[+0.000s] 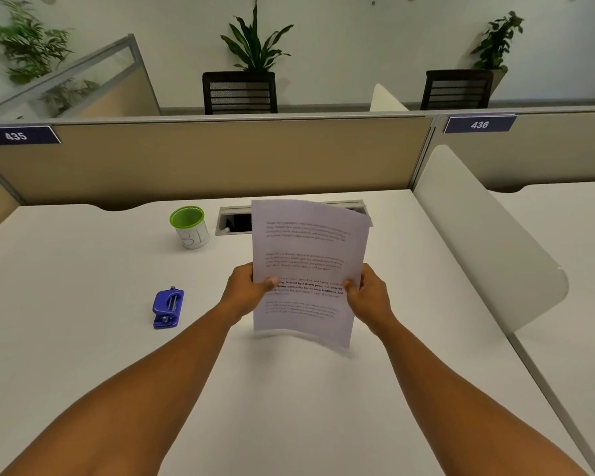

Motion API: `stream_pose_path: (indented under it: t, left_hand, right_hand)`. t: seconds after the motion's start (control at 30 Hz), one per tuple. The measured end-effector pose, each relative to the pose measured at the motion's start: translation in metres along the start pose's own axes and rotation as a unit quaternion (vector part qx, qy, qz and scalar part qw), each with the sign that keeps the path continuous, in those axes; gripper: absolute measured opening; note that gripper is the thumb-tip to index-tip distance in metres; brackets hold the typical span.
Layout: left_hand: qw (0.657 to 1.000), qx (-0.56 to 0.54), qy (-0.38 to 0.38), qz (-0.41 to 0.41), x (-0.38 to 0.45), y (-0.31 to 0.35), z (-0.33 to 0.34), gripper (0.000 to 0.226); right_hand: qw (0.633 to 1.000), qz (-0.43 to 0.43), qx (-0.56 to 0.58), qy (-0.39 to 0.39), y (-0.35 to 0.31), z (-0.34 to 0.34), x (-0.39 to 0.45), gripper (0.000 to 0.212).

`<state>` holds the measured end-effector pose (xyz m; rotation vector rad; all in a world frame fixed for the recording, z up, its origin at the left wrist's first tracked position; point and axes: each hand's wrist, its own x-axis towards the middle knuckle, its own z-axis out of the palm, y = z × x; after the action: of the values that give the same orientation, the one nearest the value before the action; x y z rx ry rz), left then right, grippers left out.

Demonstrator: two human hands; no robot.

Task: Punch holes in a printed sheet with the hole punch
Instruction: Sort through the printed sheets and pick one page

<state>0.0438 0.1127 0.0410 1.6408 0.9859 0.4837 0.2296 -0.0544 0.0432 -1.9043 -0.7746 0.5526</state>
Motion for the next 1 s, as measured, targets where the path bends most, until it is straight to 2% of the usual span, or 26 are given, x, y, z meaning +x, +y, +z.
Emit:
stream_pose_path:
  t: [0.1, 0.17, 0.27, 0.33, 0.4, 0.53, 0.6, 0.77, 0.83, 0.93, 1.0]
  left_hand:
    - [0.999, -0.039, 0.030, 0.010, 0.001, 0.009, -0.004, 0.034]
    - [0.997, -0.049, 0.058, 0.007, 0.001, 0.011, -0.008, 0.042]
    - [0.992, -0.091, 0.089, -0.026, -0.001, 0.010, -0.012, 0.056]
    - [0.985, -0.133, 0.098, -0.046, -0.003, 0.009, -0.013, 0.056]
    - [0.980, -0.172, 0.080, -0.056, -0.005, 0.010, -0.011, 0.046]
    - [0.977, -0.208, -0.006, -0.047, -0.011, 0.015, 0.000, 0.028]
    - [0.975, -0.218, -0.024, -0.041, -0.011, 0.019, 0.006, 0.026]
    - [0.976, -0.217, -0.004, -0.033, -0.007, 0.023, 0.003, 0.023]
    - [0.980, -0.195, 0.003, -0.031, -0.005, 0.021, -0.004, 0.021]
    - [0.988, -0.151, 0.027, -0.026, -0.003, 0.016, -0.015, 0.025]
    - [0.991, -0.129, 0.044, -0.016, -0.003, 0.014, -0.021, 0.025]
  right_hand:
    - [0.997, 0.026, 0.072, 0.007, -0.005, -0.007, 0.001, 0.031]
    - [0.991, 0.044, 0.129, 0.007, -0.005, -0.011, 0.001, 0.037]
    - [0.973, 0.093, 0.210, 0.028, -0.003, -0.017, 0.004, 0.038]
    - [0.952, 0.129, 0.275, 0.031, 0.000, -0.019, 0.006, 0.037]
    - [0.928, 0.151, 0.340, 0.024, 0.002, -0.019, 0.007, 0.041]
    - [0.885, 0.164, 0.437, 0.017, 0.000, -0.013, 0.006, 0.044]
    - [0.879, 0.163, 0.449, -0.001, -0.001, -0.009, 0.006, 0.045]
    - [0.886, 0.154, 0.437, -0.025, 0.000, -0.015, 0.004, 0.052]
    - [0.884, 0.149, 0.444, 0.002, 0.002, -0.022, 0.004, 0.055]
    - [0.874, 0.146, 0.459, 0.058, 0.005, -0.035, 0.004, 0.048]
    - [0.884, 0.145, 0.438, 0.076, 0.008, -0.043, 0.003, 0.041]
